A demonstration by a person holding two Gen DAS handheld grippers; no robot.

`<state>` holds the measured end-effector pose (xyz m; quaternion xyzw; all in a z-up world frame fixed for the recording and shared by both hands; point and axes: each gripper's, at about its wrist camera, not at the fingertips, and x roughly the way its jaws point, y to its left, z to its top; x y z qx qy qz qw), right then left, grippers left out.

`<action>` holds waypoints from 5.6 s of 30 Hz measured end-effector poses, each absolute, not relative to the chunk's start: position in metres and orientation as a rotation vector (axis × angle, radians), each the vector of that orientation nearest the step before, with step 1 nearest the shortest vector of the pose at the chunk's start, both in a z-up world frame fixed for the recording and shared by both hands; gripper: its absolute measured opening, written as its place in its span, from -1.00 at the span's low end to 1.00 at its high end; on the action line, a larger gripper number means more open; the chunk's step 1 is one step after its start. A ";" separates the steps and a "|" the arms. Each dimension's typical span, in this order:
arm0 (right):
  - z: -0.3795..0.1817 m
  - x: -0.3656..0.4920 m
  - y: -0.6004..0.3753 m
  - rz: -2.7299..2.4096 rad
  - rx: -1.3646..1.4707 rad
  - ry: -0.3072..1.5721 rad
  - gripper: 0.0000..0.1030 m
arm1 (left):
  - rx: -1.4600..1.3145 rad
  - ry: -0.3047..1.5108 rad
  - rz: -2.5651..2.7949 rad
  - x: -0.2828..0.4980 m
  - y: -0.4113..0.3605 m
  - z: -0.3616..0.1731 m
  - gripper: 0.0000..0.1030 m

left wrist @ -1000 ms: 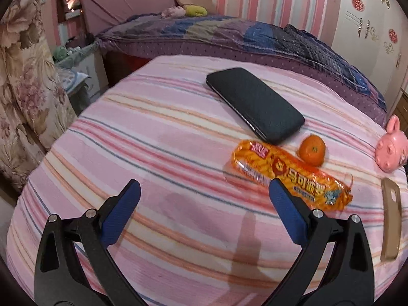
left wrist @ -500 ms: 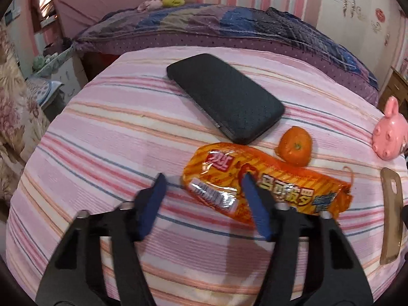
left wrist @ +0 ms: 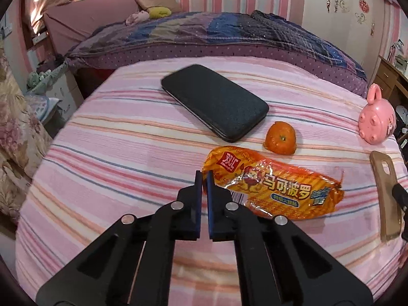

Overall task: Collect trash
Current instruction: 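Lift the snack package with the left gripper while the right gripper approaches the orange fruit, then grasp the orange fruit with the right gripper, then carry the snack package and orange over the basket with both grippers, then open both grippers over the basket to drop the package and orange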

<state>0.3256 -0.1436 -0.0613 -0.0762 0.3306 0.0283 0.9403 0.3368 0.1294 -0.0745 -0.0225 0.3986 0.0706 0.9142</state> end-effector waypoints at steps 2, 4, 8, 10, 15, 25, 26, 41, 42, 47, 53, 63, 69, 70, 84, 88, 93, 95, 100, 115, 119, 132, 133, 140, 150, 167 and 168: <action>-0.061 0.325 -0.138 0.069 -0.153 0.669 0.91 | -0.053 0.806 0.149 0.328 0.137 -0.068 -0.96; -0.061 0.324 -0.134 0.077 -0.157 0.667 0.91 | -0.062 0.793 0.155 0.320 0.147 -0.062 -0.96; -0.062 0.318 -0.110 0.108 -0.210 0.656 0.91 | -0.087 0.776 0.183 0.304 0.171 -0.054 -0.97; -0.062 0.315 -0.104 0.117 -0.231 0.648 0.91 | -0.112 0.769 0.196 0.300 0.184 -0.052 -0.97; -0.061 0.307 -0.077 0.143 -0.303 0.632 0.91 | -0.133 0.759 0.236 0.294 0.207 -0.049 -0.97; -0.062 0.306 -0.026 0.196 -0.414 0.614 0.91 | -0.175 0.733 0.300 0.281 0.249 -0.044 -0.97; -0.062 0.308 -0.022 0.199 -0.422 0.614 0.91 | -0.177 0.730 0.313 0.280 0.253 -0.043 -0.97; -0.063 0.343 0.030 0.291 -0.359 0.638 0.91 | -0.256 0.709 0.389 0.274 0.294 -0.045 -0.97; -0.064 0.346 0.037 0.311 -0.363 0.636 0.91 | -0.260 0.708 0.393 0.274 0.296 -0.045 -0.97; -0.069 0.364 0.054 0.304 -0.416 0.638 0.91 | -0.278 0.712 0.405 0.274 0.300 -0.046 -0.97; -0.069 0.389 0.055 0.293 -0.393 0.690 0.87 | -0.267 0.727 0.386 0.278 0.293 -0.048 -0.97; -0.077 0.409 0.047 0.388 -0.359 0.774 -0.15 | -0.244 0.710 0.364 0.280 0.279 -0.039 -0.97; -0.079 0.406 0.053 0.411 -0.398 0.760 -0.36 | -0.234 0.707 0.351 0.279 0.273 -0.034 -0.97; -0.078 0.404 0.053 0.411 -0.398 0.757 -0.39 | -0.232 0.705 0.349 0.278 0.272 -0.033 -0.97; -0.063 0.346 -0.005 0.366 -0.359 0.674 -0.48 | -0.194 0.693 0.272 0.275 0.239 -0.022 -0.97; -0.057 0.321 -0.037 0.341 -0.336 0.673 -0.48 | -0.158 0.694 0.233 0.272 0.217 -0.021 -0.97; -0.049 0.289 -0.078 0.302 -0.326 0.664 -0.48 | -0.129 0.694 0.174 0.269 0.189 -0.021 -0.97; -0.048 0.277 -0.094 0.287 -0.311 0.662 -0.48 | -0.113 0.695 0.147 0.266 0.175 -0.022 -0.97; -0.047 0.247 -0.131 0.243 -0.268 0.658 -0.48 | -0.079 0.689 0.080 0.260 0.141 -0.021 -0.97; -0.042 0.180 -0.244 0.107 -0.138 0.619 -0.48 | -0.018 0.624 -0.138 0.223 0.030 -0.006 -0.97; -0.037 0.163 -0.276 0.043 -0.107 0.600 -0.48 | -0.018 0.583 -0.208 0.209 -0.004 0.011 -0.97; -0.034 0.118 -0.407 -0.190 0.060 0.552 -0.48 | -0.001 0.541 -0.425 0.175 -0.143 0.046 -0.97; -0.035 0.118 -0.412 -0.196 0.067 0.550 -0.48 | 0.009 0.531 -0.447 0.171 -0.159 0.051 -0.97; -0.042 0.109 -0.463 -0.286 0.138 0.529 -0.48 | 0.043 0.500 -0.557 0.148 -0.232 0.063 -0.97; -0.055 0.094 -0.496 -0.332 0.166 0.554 -0.48 | 0.132 0.607 -0.605 0.148 -0.315 -0.005 -0.95; -0.061 0.111 -0.472 -0.297 0.116 0.590 -0.14 | 0.178 0.541 -0.284 0.158 -0.236 -0.020 0.89; -0.060 0.112 -0.469 -0.295 0.119 0.584 0.17 | 0.169 0.535 -0.280 0.155 -0.226 -0.016 0.89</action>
